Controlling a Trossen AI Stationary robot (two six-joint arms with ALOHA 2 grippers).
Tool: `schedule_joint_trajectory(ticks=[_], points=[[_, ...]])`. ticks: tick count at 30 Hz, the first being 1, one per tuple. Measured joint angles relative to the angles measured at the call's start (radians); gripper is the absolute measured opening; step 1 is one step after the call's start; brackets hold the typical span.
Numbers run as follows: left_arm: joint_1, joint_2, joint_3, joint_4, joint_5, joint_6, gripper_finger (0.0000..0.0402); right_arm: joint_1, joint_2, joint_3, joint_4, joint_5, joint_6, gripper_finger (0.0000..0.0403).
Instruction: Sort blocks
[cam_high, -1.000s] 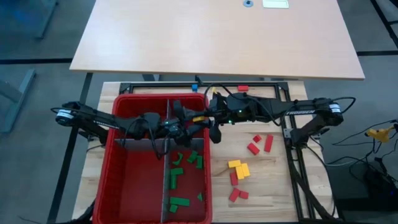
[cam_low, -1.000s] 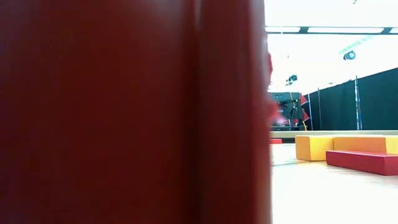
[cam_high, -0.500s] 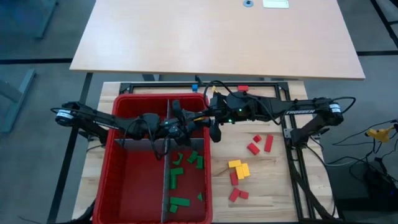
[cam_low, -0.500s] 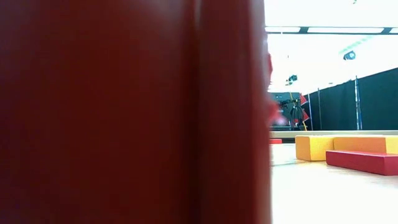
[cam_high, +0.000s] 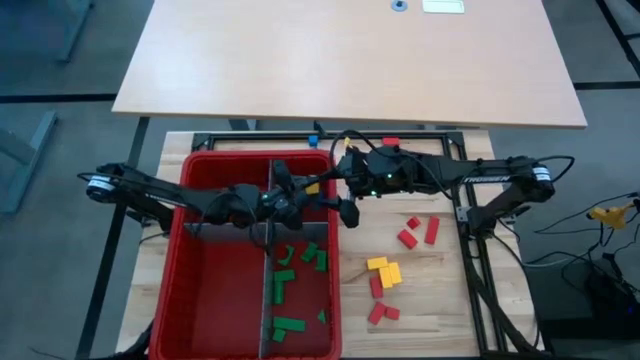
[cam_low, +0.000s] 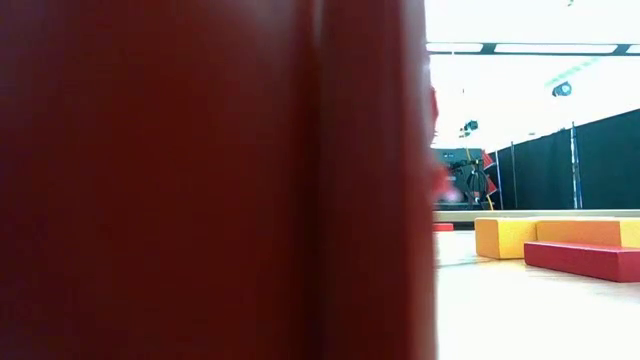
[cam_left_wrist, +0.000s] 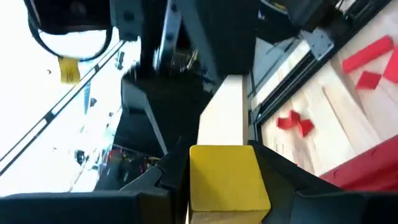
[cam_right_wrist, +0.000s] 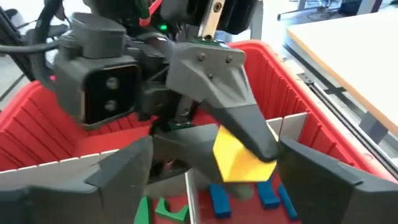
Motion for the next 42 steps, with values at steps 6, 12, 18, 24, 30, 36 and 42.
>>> schedule_joint_trajectory(ticks=[6,12,18,24,30,36,42], points=[[-0.018,-0.074,0.0,-0.175,-0.232,-0.037,0.0118,0.006,-0.02,0.001,-0.047,-0.019,0.005,0.0325],[-0.044,-0.209,0.0,-0.515,-0.327,-0.315,0.0118,0.01,-0.027,0.002,-0.145,-0.01,0.025,0.031],[-0.086,-0.338,0.0,-0.867,-0.372,-0.693,0.0118,0.012,-0.027,0.002,-0.183,-0.01,0.035,0.0296],[-0.093,-0.421,0.0,-1.11,-0.321,-1.047,0.0118,0.011,-0.027,0.001,-0.183,-0.007,0.035,0.0286],[-0.094,-0.466,0.0,-1.142,-0.25,-1.131,0.0228,0.011,-0.026,0.0,-0.226,-0.004,0.036,0.0279],[-0.093,-0.469,0.0,-1.139,-0.225,-1.148,0.0383,0.011,-0.026,0.0,-0.311,-0.003,0.079,0.027],[-0.093,-0.469,0.0,-1.049,-0.202,-1.125,0.0357,0.014,-0.026,0.0,-0.508,-0.004,0.141,0.0258]])
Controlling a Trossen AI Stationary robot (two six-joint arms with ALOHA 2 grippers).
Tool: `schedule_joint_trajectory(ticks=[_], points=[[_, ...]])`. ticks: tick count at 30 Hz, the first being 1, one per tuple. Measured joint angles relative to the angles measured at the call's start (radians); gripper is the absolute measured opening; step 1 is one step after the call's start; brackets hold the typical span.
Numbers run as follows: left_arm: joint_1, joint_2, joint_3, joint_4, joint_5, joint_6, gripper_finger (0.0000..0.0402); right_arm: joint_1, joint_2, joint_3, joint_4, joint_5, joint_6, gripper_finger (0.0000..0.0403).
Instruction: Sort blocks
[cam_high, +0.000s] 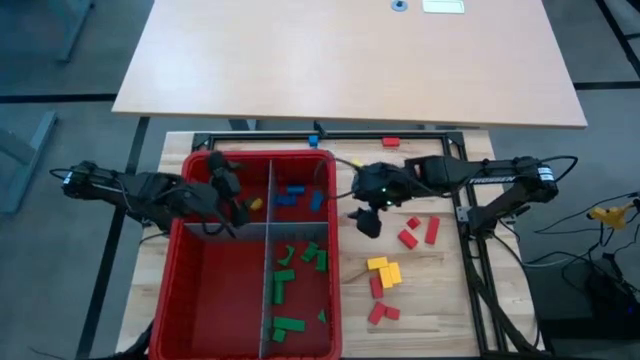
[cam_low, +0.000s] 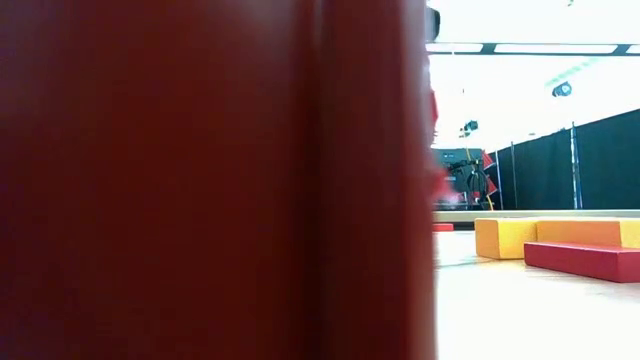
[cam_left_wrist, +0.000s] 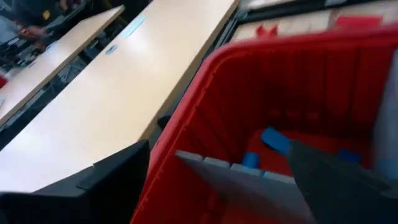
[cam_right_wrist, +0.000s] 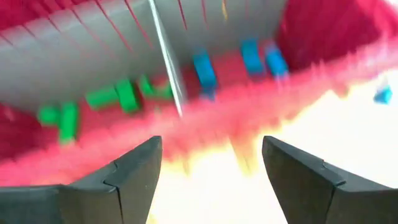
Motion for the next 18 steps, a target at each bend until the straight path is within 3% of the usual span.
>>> schedule_joint_trajectory(ticks=[8,18], points=[[0.0,0.04,0.0,0.326,0.387,0.226,0.0315,0.06,0.0,-0.036,-0.374,0.001,0.187,0.0241],[0.002,0.153,0.0,0.42,0.403,0.273,0.0313,0.278,0.001,-0.199,-0.323,0.041,0.297,0.0214]])
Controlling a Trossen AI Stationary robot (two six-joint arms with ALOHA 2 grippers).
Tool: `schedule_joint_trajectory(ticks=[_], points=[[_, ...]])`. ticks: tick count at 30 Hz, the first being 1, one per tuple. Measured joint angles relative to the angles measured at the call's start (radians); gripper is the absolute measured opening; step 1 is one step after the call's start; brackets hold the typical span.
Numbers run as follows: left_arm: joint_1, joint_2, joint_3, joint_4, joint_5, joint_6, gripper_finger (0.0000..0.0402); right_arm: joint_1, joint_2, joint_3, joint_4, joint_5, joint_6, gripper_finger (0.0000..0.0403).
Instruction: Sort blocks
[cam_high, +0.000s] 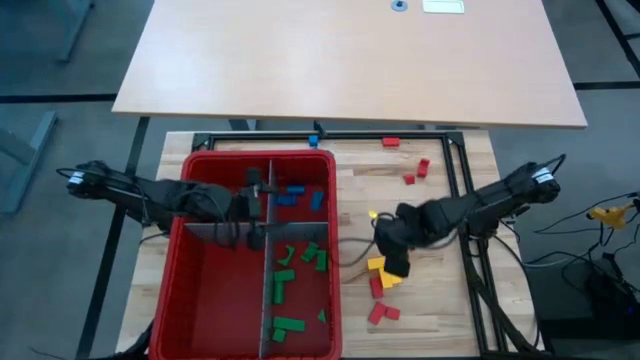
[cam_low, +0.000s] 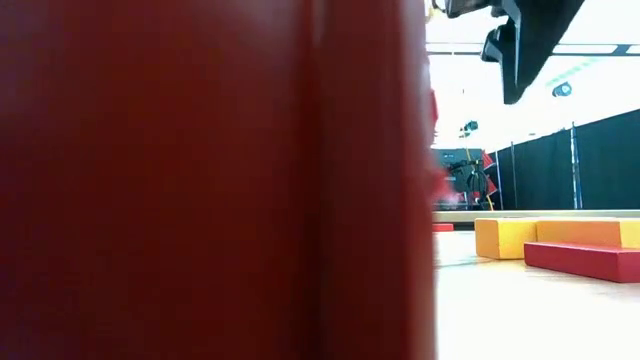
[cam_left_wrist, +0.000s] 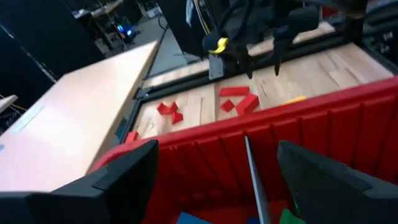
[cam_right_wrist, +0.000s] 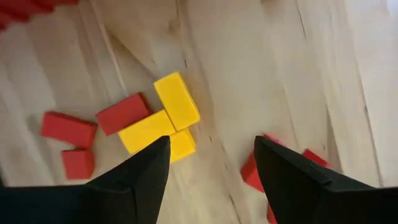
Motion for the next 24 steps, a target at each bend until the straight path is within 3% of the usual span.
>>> schedule_joint_trajectory(ticks=[3,10,18,24], points=[[0.0,0.037,0.0,0.002,0.0,0.0,0.0313,0.051,0.0,-0.066,0.091,0.057,0.012,0.0207],[0.0,0.061,0.0,0.028,0.0,0.0,0.0313,0.116,0.001,-0.207,0.182,0.061,0.127,0.0205],[0.0,0.051,0.0,0.05,0.0,0.004,0.0313,0.14,0.001,-0.354,0.293,0.003,0.269,0.0204],[0.0,0.051,0.0,0.051,0.0,0.007,0.0313,0.139,0.001,-0.393,0.41,-0.04,0.402,0.0208]])
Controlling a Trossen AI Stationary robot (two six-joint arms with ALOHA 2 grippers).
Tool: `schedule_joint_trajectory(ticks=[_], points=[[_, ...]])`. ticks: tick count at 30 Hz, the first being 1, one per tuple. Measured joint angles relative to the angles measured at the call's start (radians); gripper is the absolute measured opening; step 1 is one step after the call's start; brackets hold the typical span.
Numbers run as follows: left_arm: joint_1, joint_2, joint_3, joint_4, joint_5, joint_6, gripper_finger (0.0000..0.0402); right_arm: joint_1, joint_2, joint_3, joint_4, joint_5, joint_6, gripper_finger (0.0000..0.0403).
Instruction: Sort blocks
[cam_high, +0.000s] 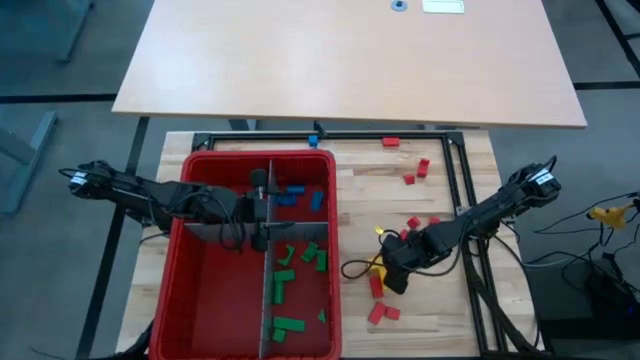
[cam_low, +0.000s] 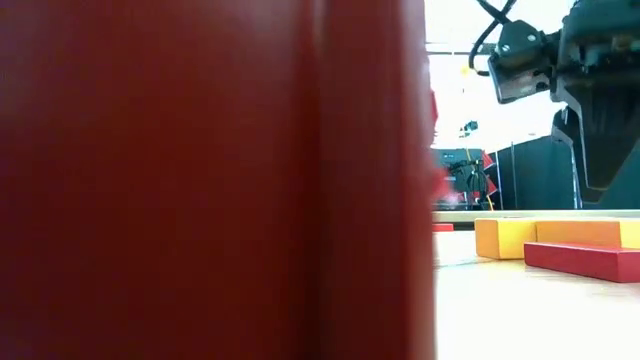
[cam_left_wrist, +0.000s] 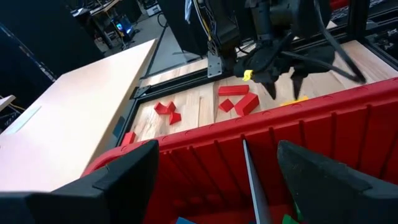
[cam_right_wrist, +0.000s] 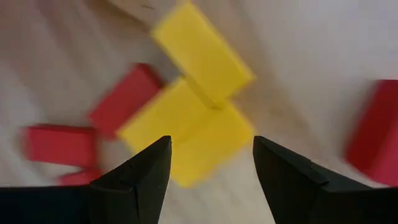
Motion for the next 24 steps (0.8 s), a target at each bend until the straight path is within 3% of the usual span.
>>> schedule_joint_trajectory(ticks=[5,15,24], points=[[0.0,0.0,0.0,-0.002,0.0,0.0,0.0313,0.0,0.016,-0.017,0.127,-0.069,0.07,0.0209],[0.0,0.0,0.0,-0.004,0.0,0.0,0.0313,-0.002,0.088,-0.024,0.122,-0.076,0.104,0.0222],[0.0,0.0,0.0,-0.002,0.0,0.0,0.0313,-0.002,0.112,-0.023,0.1,-0.073,0.137,0.0211]])
